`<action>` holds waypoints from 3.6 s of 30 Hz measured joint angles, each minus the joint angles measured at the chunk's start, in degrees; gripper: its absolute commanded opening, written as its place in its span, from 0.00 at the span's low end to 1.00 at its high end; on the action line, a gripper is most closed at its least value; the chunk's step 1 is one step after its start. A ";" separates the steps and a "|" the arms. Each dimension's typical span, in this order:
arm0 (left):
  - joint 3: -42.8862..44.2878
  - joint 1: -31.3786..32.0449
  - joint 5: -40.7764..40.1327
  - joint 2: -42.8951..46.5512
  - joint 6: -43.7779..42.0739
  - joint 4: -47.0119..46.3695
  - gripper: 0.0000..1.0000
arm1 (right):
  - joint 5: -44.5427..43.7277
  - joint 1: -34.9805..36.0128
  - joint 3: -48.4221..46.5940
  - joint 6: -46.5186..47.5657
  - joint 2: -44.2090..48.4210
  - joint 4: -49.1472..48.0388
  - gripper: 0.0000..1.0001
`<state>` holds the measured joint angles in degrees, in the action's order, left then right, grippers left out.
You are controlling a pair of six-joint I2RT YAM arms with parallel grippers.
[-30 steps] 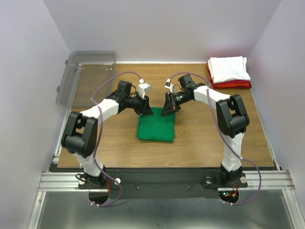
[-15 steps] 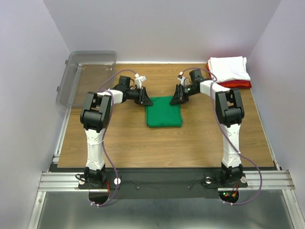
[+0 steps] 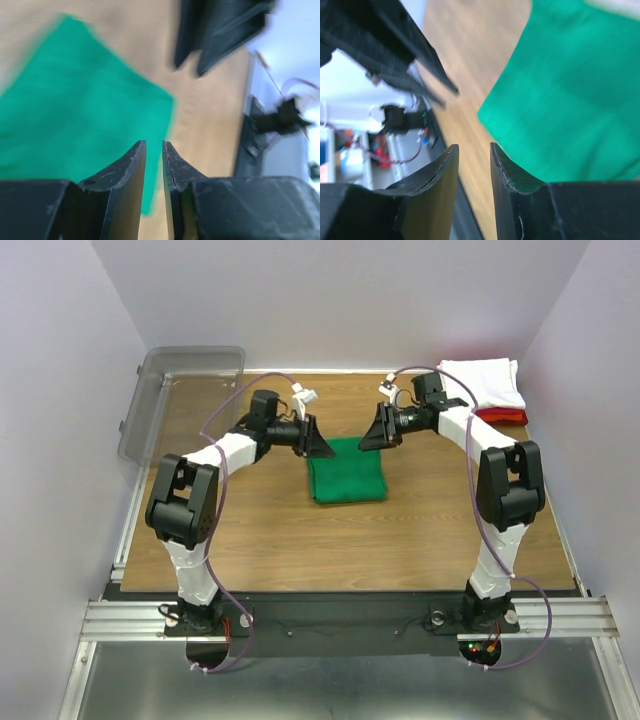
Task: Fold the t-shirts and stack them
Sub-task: Fold the tshirt, then neatly place the folded tshirt to the corner
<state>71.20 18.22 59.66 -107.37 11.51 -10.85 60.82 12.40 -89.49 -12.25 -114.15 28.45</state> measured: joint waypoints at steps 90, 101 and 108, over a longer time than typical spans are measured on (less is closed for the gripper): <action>12.68 12.87 -31.93 12.11 -34.49 10.54 0.57 | -16.46 -4.61 -10.12 5.79 3.96 5.81 0.55; 6.82 32.22 -48.50 1.11 -50.53 15.13 0.61 | -21.35 -13.77 12.26 1.27 8.17 5.97 0.74; 8.90 36.20 -53.62 -8.50 -54.42 15.08 0.62 | -21.86 -14.95 15.87 -1.22 8.15 4.11 0.76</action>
<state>80.09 54.41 6.04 -115.87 -42.92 4.23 38.96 -2.55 -73.63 -13.47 -106.00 32.56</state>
